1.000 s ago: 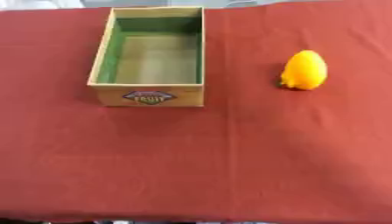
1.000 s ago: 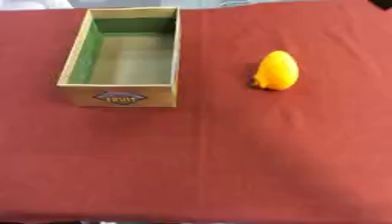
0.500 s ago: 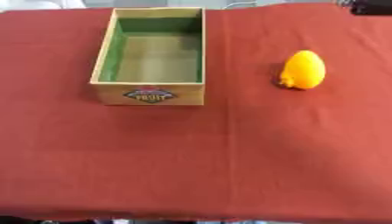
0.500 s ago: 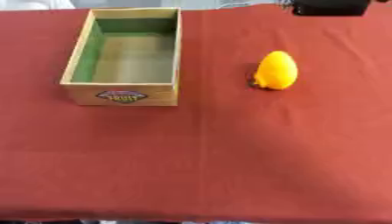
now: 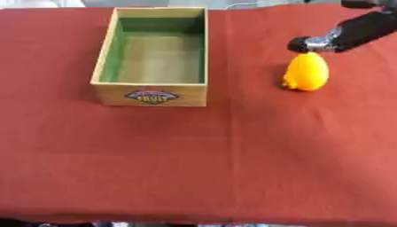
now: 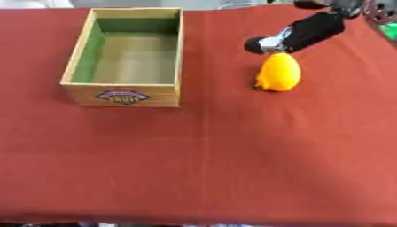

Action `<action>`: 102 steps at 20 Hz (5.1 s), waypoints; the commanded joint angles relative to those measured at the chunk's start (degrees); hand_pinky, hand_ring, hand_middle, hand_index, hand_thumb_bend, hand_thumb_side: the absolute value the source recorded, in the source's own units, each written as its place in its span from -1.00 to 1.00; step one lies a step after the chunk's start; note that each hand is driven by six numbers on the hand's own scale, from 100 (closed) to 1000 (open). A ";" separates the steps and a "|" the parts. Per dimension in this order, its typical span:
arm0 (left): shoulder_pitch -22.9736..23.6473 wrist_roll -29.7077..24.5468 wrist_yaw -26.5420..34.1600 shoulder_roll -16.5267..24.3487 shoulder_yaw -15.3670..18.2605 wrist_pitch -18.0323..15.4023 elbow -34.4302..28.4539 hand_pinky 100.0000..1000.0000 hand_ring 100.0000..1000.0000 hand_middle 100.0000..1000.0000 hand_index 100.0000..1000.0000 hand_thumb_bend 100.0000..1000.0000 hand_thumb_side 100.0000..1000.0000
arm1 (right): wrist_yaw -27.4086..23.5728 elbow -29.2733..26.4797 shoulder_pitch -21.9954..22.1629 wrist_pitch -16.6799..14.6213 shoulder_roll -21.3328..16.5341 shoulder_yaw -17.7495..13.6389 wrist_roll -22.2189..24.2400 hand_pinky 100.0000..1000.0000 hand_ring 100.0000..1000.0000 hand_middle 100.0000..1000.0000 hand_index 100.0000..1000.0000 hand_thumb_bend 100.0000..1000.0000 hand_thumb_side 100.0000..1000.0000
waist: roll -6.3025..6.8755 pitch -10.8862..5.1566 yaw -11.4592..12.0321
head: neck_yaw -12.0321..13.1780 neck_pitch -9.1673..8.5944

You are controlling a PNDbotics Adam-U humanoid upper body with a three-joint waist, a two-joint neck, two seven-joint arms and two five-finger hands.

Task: Pick up objects on the table and place them in the box.

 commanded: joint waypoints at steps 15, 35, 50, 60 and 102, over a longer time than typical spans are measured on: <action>-0.64 -0.13 0.05 1.72 0.12 0.11 -1.08 0.12 0.18 0.34 0.65 -0.88 0.81 | -0.75 6.70 1.23 -3.08 -1.05 1.38 7.97 0.72 0.87 0.79 1.00 0.14 0.49 | 0.45 -0.28 0.01 | -0.99 -1.26; -0.75 -0.14 0.24 1.55 0.20 0.22 -1.08 0.12 0.18 0.34 0.65 -0.89 0.81 | 8.89 20.34 -0.86 -4.03 3.67 3.24 1.33 0.66 0.81 0.70 1.00 0.10 0.57 | 0.97 0.75 0.42 | -1.49 -1.86; -1.09 -0.34 0.32 1.52 0.21 0.12 -1.08 0.12 0.18 0.34 0.65 -0.89 0.82 | 8.05 22.43 -1.80 -5.26 5.13 4.14 -0.12 0.55 0.68 0.31 0.77 -0.29 0.16 | 1.12 1.17 0.60 | -1.94 -1.98; -1.03 -0.41 0.33 1.48 0.22 0.08 -1.08 0.12 0.18 0.34 0.65 -0.89 0.81 | 9.99 23.77 -2.35 -1.92 6.14 4.60 -7.22 0.36 0.46 -0.06 0.40 -0.91 -0.46 | 1.15 1.11 0.69 | -1.91 -1.90; -2.44 -1.68 1.20 0.00 -0.92 -0.63 -1.08 0.12 0.19 0.34 0.65 -0.89 0.81 | 17.14 36.40 -26.30 5.52 37.30 3.65 -21.20 0.22 0.15 -0.40 -0.12 -1.00 -0.75 | 0.54 0.56 3.28 | -0.81 -2.86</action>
